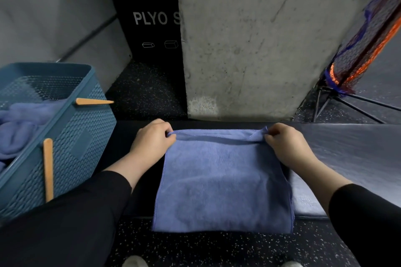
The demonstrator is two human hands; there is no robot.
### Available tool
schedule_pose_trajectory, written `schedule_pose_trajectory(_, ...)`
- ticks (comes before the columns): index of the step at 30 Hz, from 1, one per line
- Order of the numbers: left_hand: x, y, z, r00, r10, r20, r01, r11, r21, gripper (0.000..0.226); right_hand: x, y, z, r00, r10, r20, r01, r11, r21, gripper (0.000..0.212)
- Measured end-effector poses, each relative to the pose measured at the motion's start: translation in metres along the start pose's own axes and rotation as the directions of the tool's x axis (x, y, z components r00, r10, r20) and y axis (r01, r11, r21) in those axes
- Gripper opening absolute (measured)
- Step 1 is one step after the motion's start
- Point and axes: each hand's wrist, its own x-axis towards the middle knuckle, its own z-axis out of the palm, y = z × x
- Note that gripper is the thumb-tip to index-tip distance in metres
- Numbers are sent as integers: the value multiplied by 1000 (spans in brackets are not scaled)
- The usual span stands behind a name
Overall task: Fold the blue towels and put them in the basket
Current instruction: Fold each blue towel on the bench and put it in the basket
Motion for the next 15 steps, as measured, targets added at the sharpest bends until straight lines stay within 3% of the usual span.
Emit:
schedule_pose_trajectory(2,6,5,0,999,-35,27,34,999,32,3,7,2,3,999,-35,-19,35,999,-39,17)
schedule_pose_trajectory(6,16,11,3,994,-38,101,27,993,114,37,17,0,3,994,-105,38,109,989,-101,42)
schedule_pose_trajectory(8,20,12,4,991,-28,132,9,990,141,37,21,-1,3,988,-126,84,136,983,-122,46)
schedule_pose_trajectory(11,24,10,5,978,-41,203,6,985,171,30,24,0,3,976,-159,150,180,974,-138,43)
schedule_pose_trajectory(15,24,7,1,980,-27,195,0,990,138,13,26,0,5,973,-157,169,188,964,-187,25)
